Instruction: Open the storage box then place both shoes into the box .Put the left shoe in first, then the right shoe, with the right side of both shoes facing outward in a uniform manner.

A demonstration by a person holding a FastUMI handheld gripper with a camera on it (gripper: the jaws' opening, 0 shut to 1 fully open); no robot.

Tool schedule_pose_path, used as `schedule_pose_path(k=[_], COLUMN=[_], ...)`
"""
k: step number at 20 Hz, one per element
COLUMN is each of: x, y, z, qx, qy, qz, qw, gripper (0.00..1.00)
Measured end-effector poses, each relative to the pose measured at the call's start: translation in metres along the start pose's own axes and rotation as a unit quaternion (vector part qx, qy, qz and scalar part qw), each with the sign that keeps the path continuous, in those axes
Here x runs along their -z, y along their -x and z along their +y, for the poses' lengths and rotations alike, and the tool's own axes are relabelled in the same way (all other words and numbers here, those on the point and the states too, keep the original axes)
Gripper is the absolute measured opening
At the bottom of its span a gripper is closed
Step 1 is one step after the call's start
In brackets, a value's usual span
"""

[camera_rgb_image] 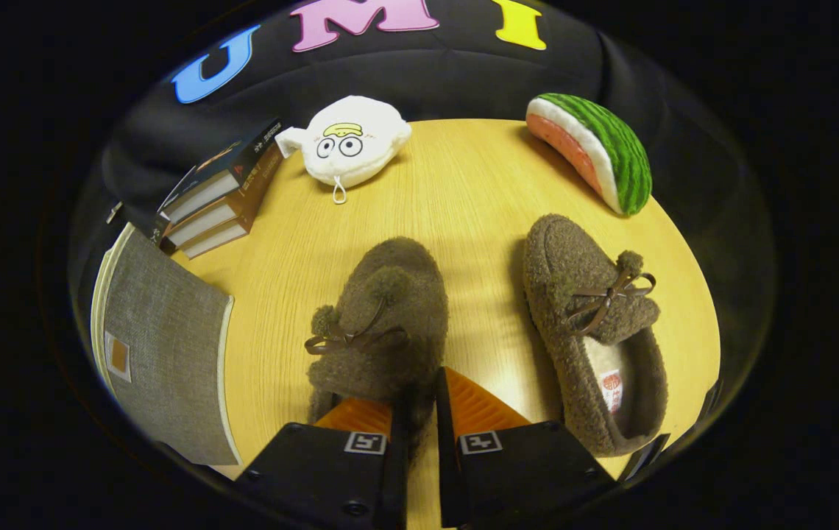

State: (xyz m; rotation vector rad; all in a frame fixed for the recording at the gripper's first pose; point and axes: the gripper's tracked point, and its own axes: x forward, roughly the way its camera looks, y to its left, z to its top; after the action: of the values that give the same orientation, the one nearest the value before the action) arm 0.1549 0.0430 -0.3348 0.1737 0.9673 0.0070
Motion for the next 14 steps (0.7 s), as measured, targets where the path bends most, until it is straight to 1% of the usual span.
schedule_pose_path(k=[1, 2, 4, 7, 11, 14], x=[0.0, 0.0, 0.0, -0.006, -0.018, -0.021], y=[-0.001, -0.001, -0.001, 0.014, 0.051, 0.083], z=[0.001, 0.002, 0.003, 0.005, 0.009, 0.013], qx=[-0.001, -0.004, -0.015, -0.032, -0.056, -0.07], qy=[-0.016, -0.024, -0.027, -0.047, -0.07, -0.066], qz=[0.0, 0.001, 0.007, 0.006, -0.017, -0.028], qw=[1.0, 1.0, 0.999, 0.998, 0.996, 0.995], gripper=[0.17, 0.1, 0.06, 0.06, 0.06, 0.06])
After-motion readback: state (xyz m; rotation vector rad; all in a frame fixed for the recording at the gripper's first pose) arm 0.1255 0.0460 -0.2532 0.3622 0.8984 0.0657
